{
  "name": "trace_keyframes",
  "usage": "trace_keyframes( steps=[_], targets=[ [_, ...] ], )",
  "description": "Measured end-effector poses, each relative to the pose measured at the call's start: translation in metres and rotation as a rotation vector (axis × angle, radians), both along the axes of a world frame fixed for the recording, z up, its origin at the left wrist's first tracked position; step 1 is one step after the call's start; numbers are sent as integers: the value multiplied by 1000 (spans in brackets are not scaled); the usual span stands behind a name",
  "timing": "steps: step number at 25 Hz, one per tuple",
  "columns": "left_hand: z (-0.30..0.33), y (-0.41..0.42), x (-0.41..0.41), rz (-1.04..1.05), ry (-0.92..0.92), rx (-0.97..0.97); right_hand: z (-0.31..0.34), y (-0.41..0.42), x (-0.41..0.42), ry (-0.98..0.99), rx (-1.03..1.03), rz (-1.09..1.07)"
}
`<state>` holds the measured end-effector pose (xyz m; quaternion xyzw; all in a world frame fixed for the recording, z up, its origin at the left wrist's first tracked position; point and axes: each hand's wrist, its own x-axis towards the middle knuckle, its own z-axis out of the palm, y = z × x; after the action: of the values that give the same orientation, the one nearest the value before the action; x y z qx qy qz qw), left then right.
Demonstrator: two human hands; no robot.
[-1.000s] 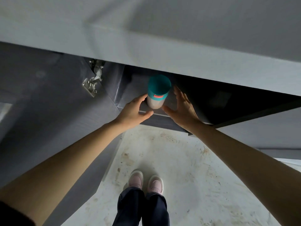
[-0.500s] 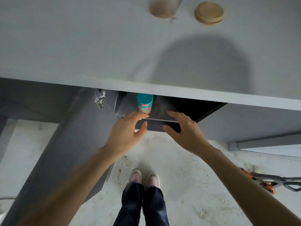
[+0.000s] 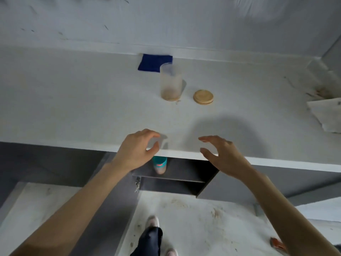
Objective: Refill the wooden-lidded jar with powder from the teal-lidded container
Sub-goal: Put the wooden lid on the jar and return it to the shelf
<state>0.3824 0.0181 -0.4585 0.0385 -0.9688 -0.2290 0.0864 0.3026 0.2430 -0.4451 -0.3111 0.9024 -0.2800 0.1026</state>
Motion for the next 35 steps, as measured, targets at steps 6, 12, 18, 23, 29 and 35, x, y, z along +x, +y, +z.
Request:
trace_keyframes(
  steps=[6, 12, 18, 23, 29, 35],
  targets=[
    [8, -43, -52, 6, -12, -4, 13, -29, -56, 77, 68, -13],
    [6, -98, -122, 39, -37, 130, 15, -68, -130, 22, 147, -66],
    [2, -126, -181, 21, -19, 259, 2, -88, -188, -44, 214, -183],
    [-9, -117, -215, -66, -118, 503, -23, -103, -224, -154, 215, -358],
    [-6, -109, -242, -155, -66, 657, -37, -116, -252, -171, 393, -355],
    [-14, -104, -260, -175, -27, 694, -41, -107, -273, -183, 519, -285]
  ],
)
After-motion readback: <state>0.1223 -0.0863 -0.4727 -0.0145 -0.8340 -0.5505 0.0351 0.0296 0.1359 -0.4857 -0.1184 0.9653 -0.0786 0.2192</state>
